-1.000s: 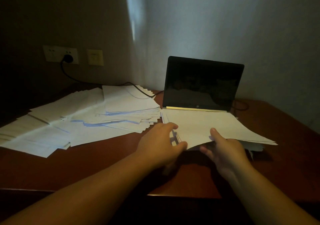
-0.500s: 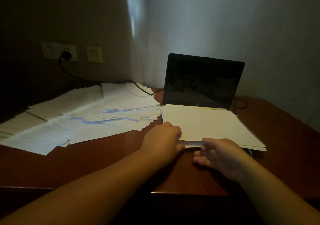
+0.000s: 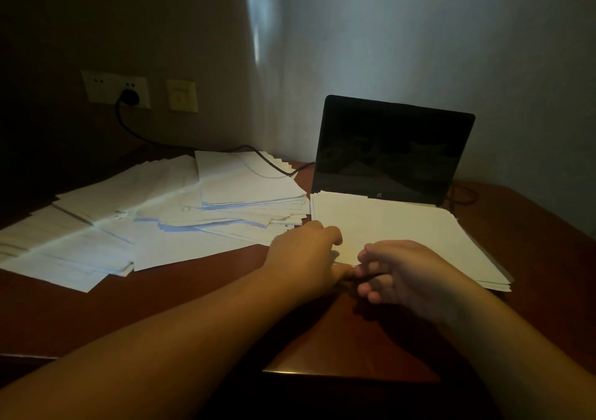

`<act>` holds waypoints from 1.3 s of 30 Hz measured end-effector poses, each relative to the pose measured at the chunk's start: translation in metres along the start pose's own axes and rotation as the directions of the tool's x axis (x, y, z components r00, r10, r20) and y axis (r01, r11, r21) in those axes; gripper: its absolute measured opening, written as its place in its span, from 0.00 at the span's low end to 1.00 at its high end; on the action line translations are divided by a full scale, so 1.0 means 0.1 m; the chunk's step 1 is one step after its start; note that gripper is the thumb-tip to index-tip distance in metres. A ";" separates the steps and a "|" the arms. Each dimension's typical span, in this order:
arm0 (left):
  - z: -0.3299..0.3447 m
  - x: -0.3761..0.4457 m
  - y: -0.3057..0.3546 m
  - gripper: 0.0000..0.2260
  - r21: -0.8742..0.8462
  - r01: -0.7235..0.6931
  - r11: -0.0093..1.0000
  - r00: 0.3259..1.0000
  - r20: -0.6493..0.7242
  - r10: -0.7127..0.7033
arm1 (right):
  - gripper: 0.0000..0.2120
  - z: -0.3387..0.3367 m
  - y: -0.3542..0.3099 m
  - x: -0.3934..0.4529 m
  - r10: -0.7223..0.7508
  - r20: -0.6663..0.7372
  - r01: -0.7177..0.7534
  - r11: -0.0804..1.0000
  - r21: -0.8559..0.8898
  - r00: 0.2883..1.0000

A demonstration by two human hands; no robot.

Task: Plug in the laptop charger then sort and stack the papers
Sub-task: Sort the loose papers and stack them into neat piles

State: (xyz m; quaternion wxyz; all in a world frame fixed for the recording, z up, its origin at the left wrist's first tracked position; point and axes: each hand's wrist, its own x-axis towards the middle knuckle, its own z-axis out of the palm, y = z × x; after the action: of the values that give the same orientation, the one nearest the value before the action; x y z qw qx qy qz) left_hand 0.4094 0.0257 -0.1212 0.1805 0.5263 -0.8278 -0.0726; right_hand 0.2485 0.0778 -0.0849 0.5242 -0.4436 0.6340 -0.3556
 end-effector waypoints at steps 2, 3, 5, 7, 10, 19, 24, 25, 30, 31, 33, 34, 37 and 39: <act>-0.05 0.00 -0.11 0.19 0.000 0.016 1.000 0.999 -0.048 -0.015 | 0.11 0.10 -0.07 0.05 -0.052 0.004 0.052 0.998 -0.035 0.999; -0.08 0.00 -0.18 0.18 0.004 0.030 1.000 0.997 -0.073 -0.030 | 0.10 0.17 -0.11 0.09 -0.074 0.005 0.074 0.995 -0.060 0.997; -0.15 0.02 -0.34 0.17 0.013 0.065 0.998 0.991 -0.115 -0.063 | 0.09 0.31 -0.22 0.16 -0.112 0.014 0.113 0.986 -0.123 0.994; -0.22 0.03 -0.51 0.17 0.022 0.107 0.994 0.982 -0.159 -0.103 | 0.07 0.46 -0.34 0.25 -0.143 0.036 0.147 0.975 -0.167 0.989; -0.32 0.06 -0.76 0.19 0.036 0.163 0.986 0.964 -0.220 -0.152 | 0.05 0.66 -0.51 0.41 -0.196 0.088 0.211 0.954 -0.212 0.977; -0.54 0.20 -1.43 0.23 0.038 0.315 0.948 0.884 -0.374 -0.279 | 0.25 1.27 -0.88 1.00 -0.323 0.153 0.357 0.863 -0.357 0.934; -0.56 0.33 -1.73 0.25 0.043 0.368 0.929 0.858 -0.400 -0.322 | 0.33 1.47 -0.96 1.36 -0.522 0.161 0.489 0.585 -0.646 0.837; -0.55 0.35 -1.77 0.26 0.023 0.379 0.925 0.849 -0.406 -0.338 | 0.35 1.50 -0.97 1.42 -0.554 0.180 0.498 0.499 -0.709 0.813; -0.50 0.44 -1.89 0.31 -0.057 0.430 0.901 0.804 -0.431 -0.410 | 0.40 1.64 -0.99 1.69 -0.619 0.276 0.501 0.223 -0.836 0.735; -0.50 0.46 -1.91 0.31 -0.059 0.433 0.899 0.800 -0.433 -0.414 | 0.39 1.64 -0.98 1.74 -0.623 0.291 0.514 0.210 -0.832 0.726; -0.50 0.47 -1.95 0.29 -0.023 0.430 0.902 0.809 -0.434 -0.397 | 0.34 1.64 -0.93 1.83 -0.639 0.326 0.556 0.194 -0.808 0.697; -0.49 0.47 -1.97 0.27 0.020 0.423 0.906 0.821 -0.431 -0.374 | 0.29 1.64 -0.91 1.86 -0.654 0.340 0.576 0.181 -0.797 0.676; -0.41 0.44 -2.03 0.23 0.155 0.407 0.900 0.866 -0.380 -0.326 | 0.20 1.65 -0.80 1.92 -0.664 0.402 0.616 0.113 -0.780 0.630; -0.36 0.43 -2.06 0.23 0.171 0.414 0.894 0.878 -0.333 -0.344 | 0.18 1.67 -0.73 1.95 -0.617 0.461 0.644 0.098 -0.759 0.638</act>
State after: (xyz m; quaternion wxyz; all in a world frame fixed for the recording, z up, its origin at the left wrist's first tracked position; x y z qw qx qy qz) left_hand 0.5802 -0.1003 -0.1425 0.2194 0.7015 -0.6742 0.0715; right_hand 0.4150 -0.1285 -0.1189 0.0144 -0.8753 0.4590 -0.1513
